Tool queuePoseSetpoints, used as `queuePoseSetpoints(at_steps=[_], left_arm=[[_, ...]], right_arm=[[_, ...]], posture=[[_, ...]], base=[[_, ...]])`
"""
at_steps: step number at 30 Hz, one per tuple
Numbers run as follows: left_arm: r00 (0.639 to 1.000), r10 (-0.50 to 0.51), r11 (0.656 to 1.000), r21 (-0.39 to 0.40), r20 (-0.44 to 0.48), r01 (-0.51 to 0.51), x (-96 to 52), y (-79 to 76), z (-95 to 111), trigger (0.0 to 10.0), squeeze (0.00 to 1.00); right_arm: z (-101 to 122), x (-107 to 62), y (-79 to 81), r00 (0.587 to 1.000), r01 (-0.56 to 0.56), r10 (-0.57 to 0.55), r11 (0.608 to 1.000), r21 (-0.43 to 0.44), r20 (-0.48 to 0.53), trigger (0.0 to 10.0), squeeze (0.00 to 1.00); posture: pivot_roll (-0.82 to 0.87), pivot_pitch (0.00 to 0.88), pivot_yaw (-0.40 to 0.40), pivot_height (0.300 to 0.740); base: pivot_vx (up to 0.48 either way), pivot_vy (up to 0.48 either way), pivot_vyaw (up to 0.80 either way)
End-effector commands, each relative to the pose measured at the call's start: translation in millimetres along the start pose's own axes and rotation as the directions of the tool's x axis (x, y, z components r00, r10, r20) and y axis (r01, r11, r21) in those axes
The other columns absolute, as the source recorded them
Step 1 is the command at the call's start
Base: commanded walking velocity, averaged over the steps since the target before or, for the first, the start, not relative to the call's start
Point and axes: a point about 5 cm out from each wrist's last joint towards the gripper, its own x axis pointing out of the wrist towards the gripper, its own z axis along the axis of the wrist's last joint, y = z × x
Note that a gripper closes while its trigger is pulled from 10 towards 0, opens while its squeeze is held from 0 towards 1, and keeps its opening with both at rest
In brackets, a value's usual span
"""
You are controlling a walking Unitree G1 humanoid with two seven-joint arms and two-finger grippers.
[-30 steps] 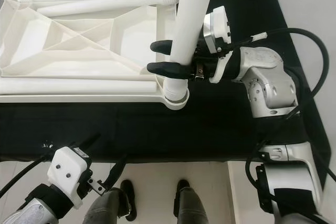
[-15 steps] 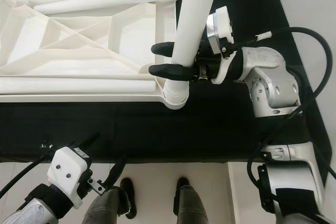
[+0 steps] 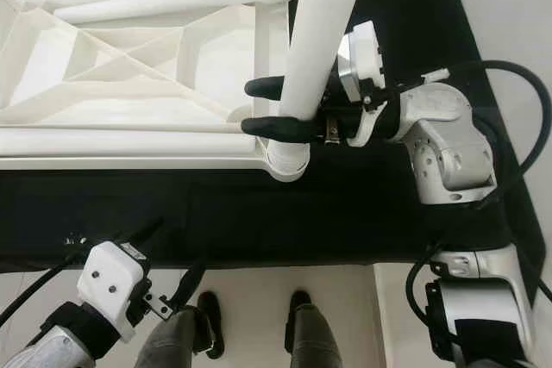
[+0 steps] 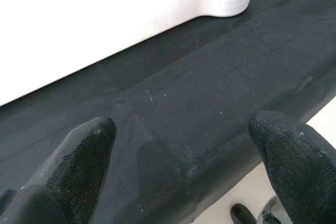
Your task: Building children table
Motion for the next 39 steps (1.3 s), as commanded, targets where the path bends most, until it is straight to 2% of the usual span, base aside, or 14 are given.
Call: queuePoseSetpoints(at_steps=[1, 24, 29, 33, 39], left_arm=[[1.000, -0.013, 1.000, -0.015, -0.020, 0.012, -1.7, -3.9, -5, 10.0, 0.00], [1.000, -0.008, 1.000, -0.019, -0.012, 0.008, 1.7, -4.5, -5, 10.0, 0.00], [1.000, -0.007, 1.000, -0.023, -0.008, 0.006, 2.5, -5.2, -4, 10.0, 0.00], [1.000, -0.004, 1.000, -0.023, -0.007, 0.004, 2.8, -5.8, -5, 10.0, 0.00], [1.000, -0.004, 1.000, -0.023, -0.007, 0.004, 2.8, -5.7, -5, 10.0, 0.00]], right_arm=[[-13, 7.6, 9.7, 0.997, -0.065, 0.067, 0.997, 0.049, -0.037, 10.0, 0.00], [-20, 12.8, 6.4, 0.994, -0.031, 0.039, 0.996, 0.081, -0.100, 10.0, 0.00], [-22, 13.5, 5.2, 0.993, -0.006, 0.017, 0.995, 0.096, -0.118, 10.0, 0.00], [-27, 12.2, -0.4, 0.988, 0.076, -0.062, 0.993, 0.094, -0.144, 10.0, 0.00], [-28, 10.6, -0.7, 0.984, 0.115, -0.099, 0.988, 0.107, -0.147, 10.0, 0.00]], posture=[[0.07, 0.438, 0.025, 0.740], [0.05, 0.453, 0.009, 0.740], [0.04, 0.450, 0.003, 0.740], [0.04, 0.445, 0.001, 0.740], [0.04, 0.438, 0.001, 0.740]], base=[[0.000, 0.000, 0.00], [0.000, 0.000, 0.00], [0.000, 0.000, 0.00], [0.000, 0.000, 0.00], [0.000, 0.000, 0.00]])
